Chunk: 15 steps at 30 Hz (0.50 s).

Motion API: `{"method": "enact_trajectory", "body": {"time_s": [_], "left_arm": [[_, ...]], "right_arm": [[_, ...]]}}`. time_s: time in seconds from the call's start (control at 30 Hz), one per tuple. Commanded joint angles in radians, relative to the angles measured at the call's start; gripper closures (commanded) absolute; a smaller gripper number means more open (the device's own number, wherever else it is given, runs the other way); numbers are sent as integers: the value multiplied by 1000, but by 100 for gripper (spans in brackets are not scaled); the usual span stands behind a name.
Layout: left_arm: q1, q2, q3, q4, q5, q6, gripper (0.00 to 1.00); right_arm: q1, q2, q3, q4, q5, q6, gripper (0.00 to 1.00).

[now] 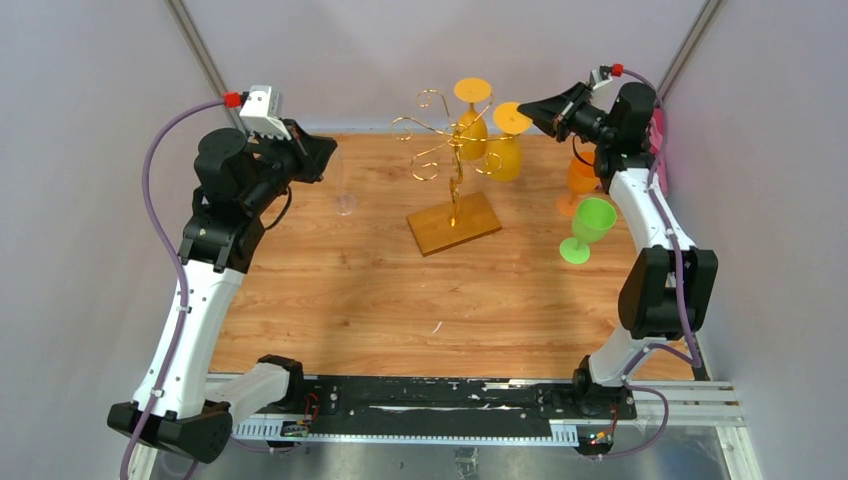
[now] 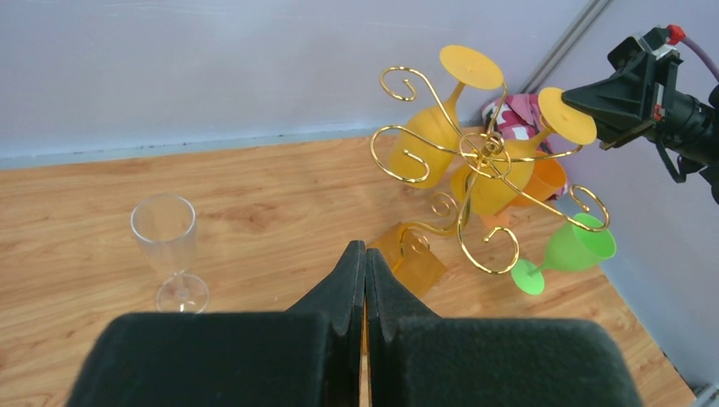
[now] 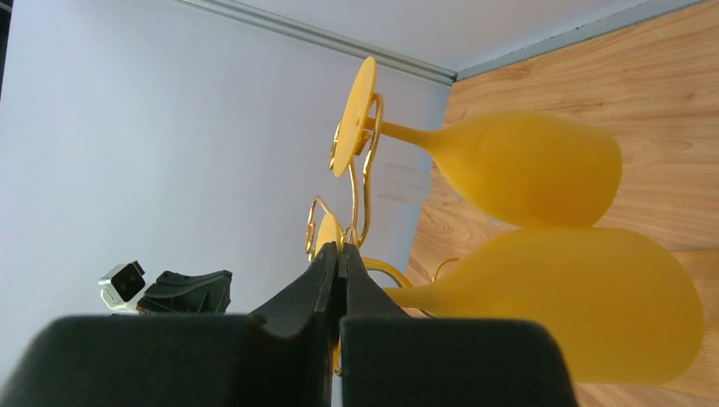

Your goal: Take the wine glass off the wine glass rack

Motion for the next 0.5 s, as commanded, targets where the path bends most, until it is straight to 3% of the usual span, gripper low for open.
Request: {"method": "enact_trajectory", "body": {"time_s": [0.0, 0.47], "left_arm": [[-2, -19, -11, 22, 4, 0, 100], [-2, -8, -19, 33, 20, -20, 100]], "right_arm": [[-30, -20, -20, 24, -14, 2, 100], [-32, -155, -124, 55, -29, 13, 100]]}}
